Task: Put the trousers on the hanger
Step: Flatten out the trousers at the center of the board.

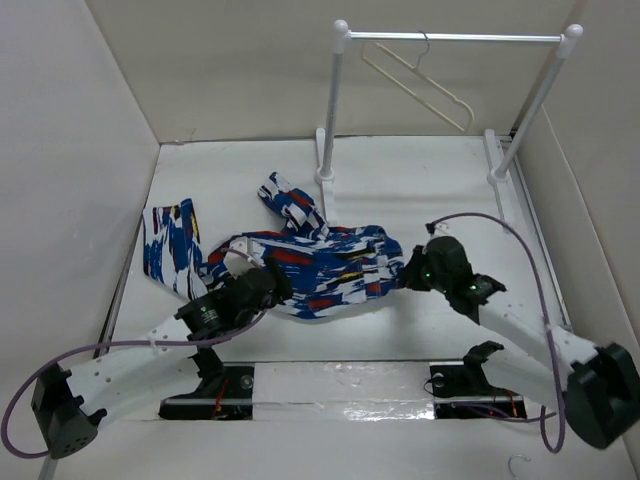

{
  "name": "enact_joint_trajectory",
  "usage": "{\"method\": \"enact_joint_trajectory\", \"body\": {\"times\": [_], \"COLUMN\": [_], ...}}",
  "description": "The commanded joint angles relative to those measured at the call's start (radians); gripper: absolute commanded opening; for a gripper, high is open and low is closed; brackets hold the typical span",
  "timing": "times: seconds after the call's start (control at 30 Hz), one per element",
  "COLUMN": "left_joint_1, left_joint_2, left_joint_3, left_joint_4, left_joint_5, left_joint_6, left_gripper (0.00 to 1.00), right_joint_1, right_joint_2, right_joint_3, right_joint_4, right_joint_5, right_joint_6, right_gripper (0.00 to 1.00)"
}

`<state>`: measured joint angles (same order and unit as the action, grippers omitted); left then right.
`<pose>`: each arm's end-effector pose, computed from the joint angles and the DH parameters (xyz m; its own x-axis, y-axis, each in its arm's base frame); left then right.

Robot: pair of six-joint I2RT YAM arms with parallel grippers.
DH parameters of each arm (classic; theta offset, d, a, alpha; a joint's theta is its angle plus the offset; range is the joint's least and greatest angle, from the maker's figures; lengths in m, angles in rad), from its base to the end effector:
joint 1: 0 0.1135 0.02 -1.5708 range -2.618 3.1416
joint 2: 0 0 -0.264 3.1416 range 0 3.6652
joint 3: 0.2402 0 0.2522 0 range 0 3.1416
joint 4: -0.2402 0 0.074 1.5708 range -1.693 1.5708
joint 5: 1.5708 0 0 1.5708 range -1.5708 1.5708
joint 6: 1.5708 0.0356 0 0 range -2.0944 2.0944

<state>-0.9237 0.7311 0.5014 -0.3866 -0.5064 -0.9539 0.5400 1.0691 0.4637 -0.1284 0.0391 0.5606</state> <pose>0.1111 -0.1184 0.2316 -0.5761 -0.4208 -0.7008 -0.0186 0.8638 -0.5034 0.1808 0.1068 0.1815 -0.7464 0.1720 -0.6429 -0.1086 0.9216 0.3727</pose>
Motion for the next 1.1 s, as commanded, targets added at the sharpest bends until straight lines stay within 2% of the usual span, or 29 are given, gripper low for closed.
{"method": "enact_joint_trajectory", "body": {"times": [0.0, 0.03, 0.13, 0.27, 0.3, 0.33, 0.5, 0.63, 0.73, 0.87, 1.0, 1.07], "left_joint_1": [-0.006, -0.006, -0.006, -0.006, 0.034, 0.034, 0.258, 0.423, 0.462, 0.462, 0.48, 0.48], "left_joint_2": [0.034, 0.053, 0.114, 0.148, 0.172, 0.185, 0.275, 0.375, 0.487, 0.698, 0.913, 0.956], "left_joint_3": [0.034, 0.092, 0.202, 0.255, 0.253, 0.25, 0.161, 0.141, 0.188, 0.347, 0.449, 0.479], "left_joint_4": [0.067, 0.08, 0.121, 0.202, 0.221, 0.229, 0.369, 0.489, 0.58, 0.571, 0.535, 0.543], "left_joint_5": [-0.041, -0.05, -0.092, -0.096, -0.096, -0.084, 0.093, 0.17, 0.233, 0.238, 0.262, 0.261], "left_joint_6": [0.006, 0.024, 0.101, 0.182, 0.191, 0.193, 0.208, 0.215, 0.227, 0.256, 0.227, 0.222], "left_gripper": [0.71, 0.71, 0.71, 0.75, 0.78, 0.79, 0.83, 0.84, 0.85, 0.85, 0.79, 0.74], "right_joint_1": [-0.08, -0.122, -0.178, -0.222, -0.222, -0.213, -0.187, -0.187, -0.187, -0.187, -0.187, -0.187], "right_joint_2": [-0.246, -0.368, -0.533, -0.592, -0.598, -0.607, -0.627, -0.61, -0.618, -0.61, -0.609, -0.601], "right_joint_3": [0.14, 0.176, 0.349, 0.458, 0.449, 0.448, 0.438, 0.425, 0.405, 0.368, 0.357, 0.362], "right_joint_4": [-0.164, -0.204, -0.376, -0.613, -0.652, -0.652, -0.629, -0.625, -0.6, -0.548, -0.524, -0.525], "right_joint_5": [0.162, 0.2, 0.28, 0.376, 0.41, 0.421, 0.467, 0.453, 0.421, 0.335, 0.286, 0.278], "right_joint_6": [-0.057, -0.074, -0.132, -0.162, -0.148, -0.133, -0.09, -0.099, -0.114, -0.126, -0.139, -0.148], "right_gripper": [0.0, 0.0, 0.0, 0.0, 0.0, 0.0, 0.04, 0.04, 0.04, 0.02, 0.02, 0.02]}}
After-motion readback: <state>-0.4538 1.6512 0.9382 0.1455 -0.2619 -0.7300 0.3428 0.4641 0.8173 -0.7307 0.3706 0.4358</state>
